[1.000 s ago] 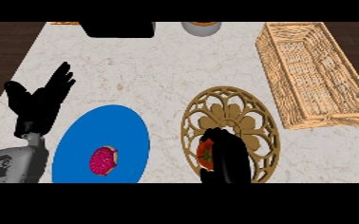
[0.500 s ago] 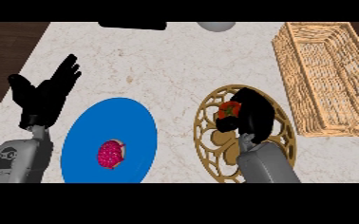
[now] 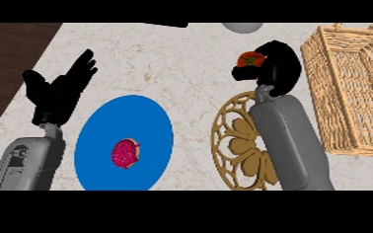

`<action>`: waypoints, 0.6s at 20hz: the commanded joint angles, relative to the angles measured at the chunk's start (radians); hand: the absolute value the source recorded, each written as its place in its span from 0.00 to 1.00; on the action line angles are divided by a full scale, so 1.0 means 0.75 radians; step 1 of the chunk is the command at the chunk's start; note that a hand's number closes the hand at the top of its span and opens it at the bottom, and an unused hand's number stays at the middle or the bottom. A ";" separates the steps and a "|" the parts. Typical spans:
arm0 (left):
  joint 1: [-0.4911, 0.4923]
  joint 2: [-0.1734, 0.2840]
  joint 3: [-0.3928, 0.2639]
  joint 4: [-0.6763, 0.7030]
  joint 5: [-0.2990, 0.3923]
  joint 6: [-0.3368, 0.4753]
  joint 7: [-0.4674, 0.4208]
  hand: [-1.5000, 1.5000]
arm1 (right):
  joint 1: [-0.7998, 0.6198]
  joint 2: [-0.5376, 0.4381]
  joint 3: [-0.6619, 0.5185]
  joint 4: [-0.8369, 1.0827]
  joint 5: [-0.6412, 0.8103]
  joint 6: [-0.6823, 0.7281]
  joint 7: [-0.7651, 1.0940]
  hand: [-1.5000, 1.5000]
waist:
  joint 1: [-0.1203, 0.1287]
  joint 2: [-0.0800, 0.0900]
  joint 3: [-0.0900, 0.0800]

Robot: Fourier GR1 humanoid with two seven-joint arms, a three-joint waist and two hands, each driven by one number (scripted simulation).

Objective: Pick the tomato from the placemat and place it in the basket

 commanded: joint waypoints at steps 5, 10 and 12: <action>-0.039 -0.028 -0.043 0.016 -0.026 0.005 0.011 0.50 | -0.364 -0.002 -0.148 0.252 0.337 -0.291 0.177 1.00 | 0.025 0.004 -0.010; -0.045 -0.045 -0.036 0.035 -0.032 0.034 0.020 0.50 | -0.558 -0.072 -0.297 0.393 0.486 -0.292 0.251 1.00 | 0.014 0.003 -0.011; -0.041 -0.011 -0.017 0.040 -0.022 0.010 0.024 0.50 | -0.645 -0.068 -0.337 0.440 0.564 -0.277 0.319 1.00 | 0.011 -0.012 -0.012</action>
